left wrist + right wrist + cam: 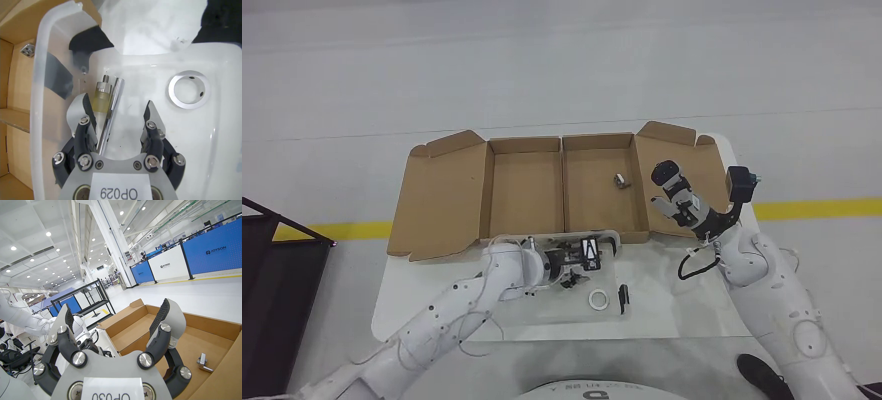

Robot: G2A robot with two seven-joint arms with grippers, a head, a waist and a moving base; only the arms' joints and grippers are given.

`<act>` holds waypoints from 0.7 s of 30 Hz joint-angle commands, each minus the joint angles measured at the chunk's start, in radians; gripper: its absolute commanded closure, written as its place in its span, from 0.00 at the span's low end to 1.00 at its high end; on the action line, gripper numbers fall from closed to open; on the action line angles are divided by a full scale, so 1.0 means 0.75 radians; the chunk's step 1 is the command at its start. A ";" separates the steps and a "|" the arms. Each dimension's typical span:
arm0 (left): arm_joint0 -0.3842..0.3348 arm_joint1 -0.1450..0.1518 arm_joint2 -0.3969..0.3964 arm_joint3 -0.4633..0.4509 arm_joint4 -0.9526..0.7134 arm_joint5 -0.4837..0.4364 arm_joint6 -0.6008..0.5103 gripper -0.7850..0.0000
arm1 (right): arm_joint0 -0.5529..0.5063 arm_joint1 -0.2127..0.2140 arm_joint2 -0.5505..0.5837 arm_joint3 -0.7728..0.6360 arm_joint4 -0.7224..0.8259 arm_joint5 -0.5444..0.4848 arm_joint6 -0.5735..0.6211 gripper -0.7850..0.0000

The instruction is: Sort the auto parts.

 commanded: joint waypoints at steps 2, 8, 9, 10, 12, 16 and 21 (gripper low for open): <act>-0.005 -0.005 -0.001 0.014 0.001 0.011 -0.027 0.40 | 0.000 0.000 0.000 0.000 0.000 0.000 0.000 0.00; 0.015 0.005 -0.036 0.002 -0.018 -0.016 -0.050 0.67 | 0.000 0.000 0.000 0.000 0.000 0.000 0.000 0.00; 0.023 0.009 -0.047 -0.004 -0.021 -0.025 -0.051 0.68 | 0.000 0.000 0.000 0.000 0.000 0.000 0.000 0.00; 0.030 0.013 -0.058 -0.010 -0.022 -0.033 -0.053 0.69 | 0.000 0.000 0.000 0.000 0.000 0.000 0.000 0.00; 0.046 0.022 -0.079 -0.022 -0.012 -0.037 -0.061 0.68 | 0.000 0.000 0.000 0.000 0.000 0.000 0.000 0.00; 0.069 0.033 -0.110 -0.031 0.030 -0.011 -0.079 0.62 | 0.000 0.000 0.000 0.000 0.000 0.000 0.000 0.00; 0.093 0.041 -0.123 -0.045 0.057 -0.026 -0.092 0.57 | 0.000 0.000 0.000 0.000 0.000 0.000 0.000 0.00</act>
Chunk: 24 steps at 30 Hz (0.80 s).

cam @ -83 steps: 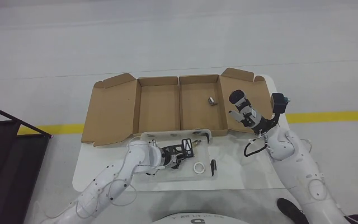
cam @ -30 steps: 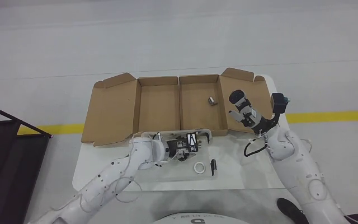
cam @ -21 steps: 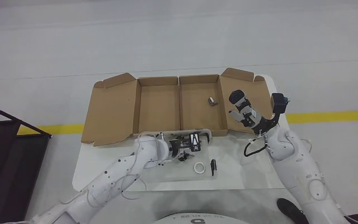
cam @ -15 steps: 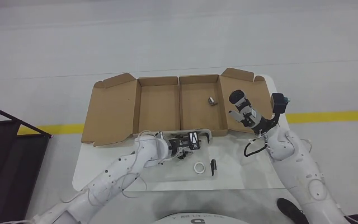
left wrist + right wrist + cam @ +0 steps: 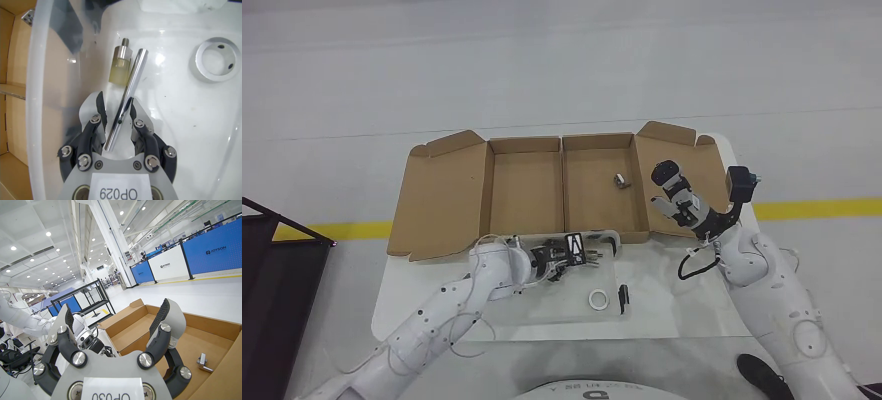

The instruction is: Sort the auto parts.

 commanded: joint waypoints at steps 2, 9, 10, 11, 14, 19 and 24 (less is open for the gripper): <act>0.012 0.003 0.002 -0.009 0.018 -0.014 -0.014 0.58 | 0.000 0.000 0.000 0.000 0.000 0.000 0.000 0.00; 0.011 -0.005 0.025 -0.003 0.031 -0.027 -0.035 0.66 | 0.000 0.000 0.000 0.000 0.000 0.000 0.000 0.00; 0.011 -0.006 0.027 -0.002 0.032 -0.028 -0.037 0.69 | 0.000 0.000 0.000 0.000 0.000 0.000 0.000 0.00; 0.010 -0.007 0.028 -0.002 0.032 -0.028 -0.039 0.70 | 0.000 0.000 0.000 0.000 0.000 0.000 0.000 0.00; 0.009 -0.009 0.030 -0.004 0.038 -0.030 -0.043 0.84 | 0.000 0.000 0.000 0.000 0.000 0.000 0.000 0.00; 0.007 -0.011 0.032 -0.007 0.047 -0.038 -0.059 1.00 | 0.000 0.000 0.000 0.000 0.000 0.000 0.000 0.00; 0.019 -0.005 0.012 -0.045 0.031 -0.063 -0.071 1.00 | 0.000 0.000 0.000 0.000 0.000 0.000 0.000 0.00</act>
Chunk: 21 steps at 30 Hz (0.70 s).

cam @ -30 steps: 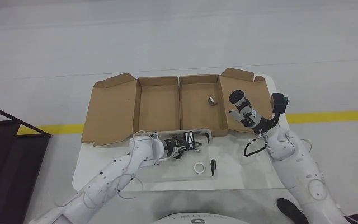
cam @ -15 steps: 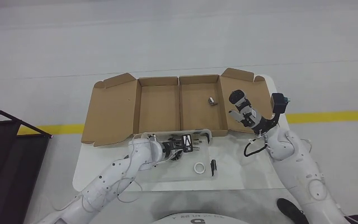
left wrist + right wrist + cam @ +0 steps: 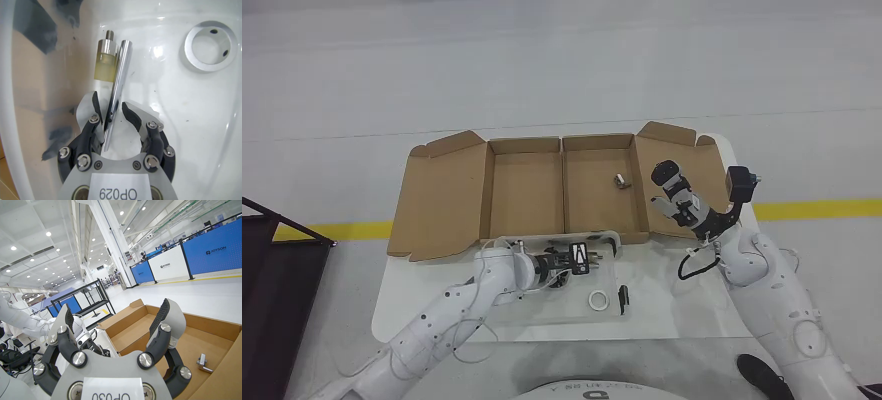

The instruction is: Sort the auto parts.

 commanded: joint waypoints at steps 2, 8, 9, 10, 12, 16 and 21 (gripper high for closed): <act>0.012 0.006 -0.017 -0.027 -0.007 -0.017 -0.013 1.00 | 0.000 0.000 0.000 0.000 0.000 0.000 0.000 0.00; 0.043 0.021 -0.061 -0.082 -0.047 -0.063 -0.035 1.00 | 0.000 0.000 0.000 0.000 0.000 0.000 0.000 0.00; 0.048 0.023 -0.067 -0.088 -0.048 -0.067 -0.041 1.00 | 0.000 0.000 0.000 0.000 0.000 0.000 0.000 0.00; 0.052 0.025 -0.073 -0.093 -0.050 -0.069 -0.046 1.00 | 0.000 0.000 0.000 0.000 0.000 0.000 0.000 0.00; 0.056 0.028 -0.082 -0.094 -0.053 -0.071 -0.055 1.00 | 0.000 0.000 0.000 0.000 0.000 0.000 0.000 0.00; 0.058 0.030 -0.089 -0.090 -0.058 -0.074 -0.061 1.00 | 0.000 0.000 0.000 0.000 0.000 0.000 0.000 0.00; 0.058 0.030 -0.088 -0.089 -0.056 -0.076 -0.063 1.00 | 0.000 0.000 0.000 0.000 0.000 0.000 0.000 0.00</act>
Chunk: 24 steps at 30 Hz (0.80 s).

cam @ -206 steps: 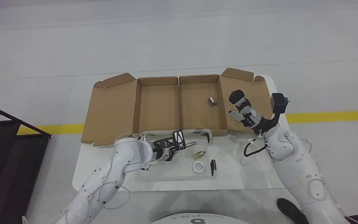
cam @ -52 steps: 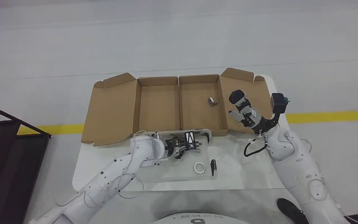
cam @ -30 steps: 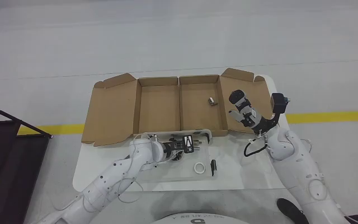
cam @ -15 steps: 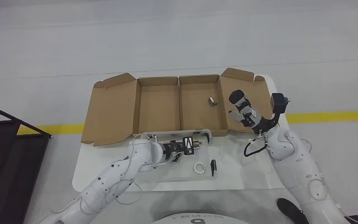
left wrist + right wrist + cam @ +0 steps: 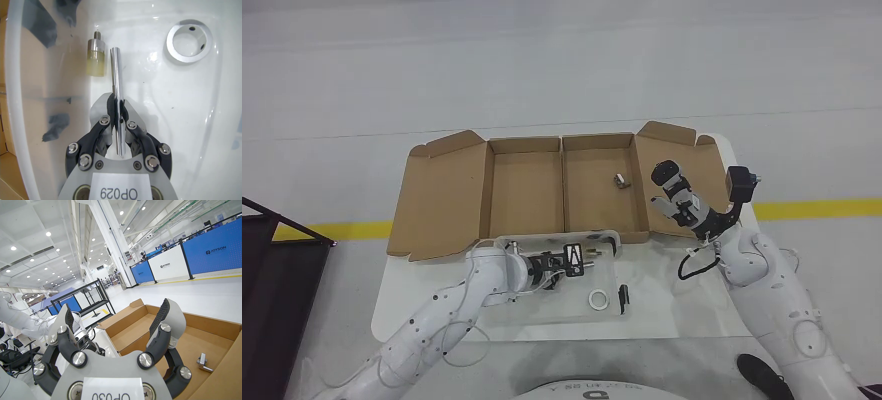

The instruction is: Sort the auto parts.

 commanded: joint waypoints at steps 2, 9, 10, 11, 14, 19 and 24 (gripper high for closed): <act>0.000 0.000 0.000 0.001 -0.002 -0.002 0.000 1.00 | 0.000 0.000 0.000 0.000 0.000 0.000 0.000 0.00; -0.001 0.000 0.000 0.004 -0.015 -0.013 -0.004 1.00 | 0.000 0.000 0.000 0.000 0.000 0.000 0.000 0.00; 0.000 0.000 -0.004 0.002 -0.022 -0.011 0.002 1.00 | 0.000 0.000 0.000 0.000 0.000 0.000 0.000 0.00; 0.001 0.001 -0.009 -0.002 -0.028 -0.010 0.007 1.00 | 0.000 0.000 0.000 0.000 0.000 0.000 0.000 0.00; 0.012 0.008 -0.038 -0.028 -0.063 -0.021 0.025 1.00 | 0.000 0.000 0.000 0.000 0.000 0.000 0.000 0.00; 0.049 0.029 -0.121 -0.063 -0.146 -0.067 0.041 1.00 | 0.000 0.000 0.000 0.000 0.000 0.000 0.000 0.00; 0.048 0.046 -0.229 -0.014 -0.323 -0.109 0.056 1.00 | 0.000 0.000 0.000 0.000 0.000 0.000 0.000 0.00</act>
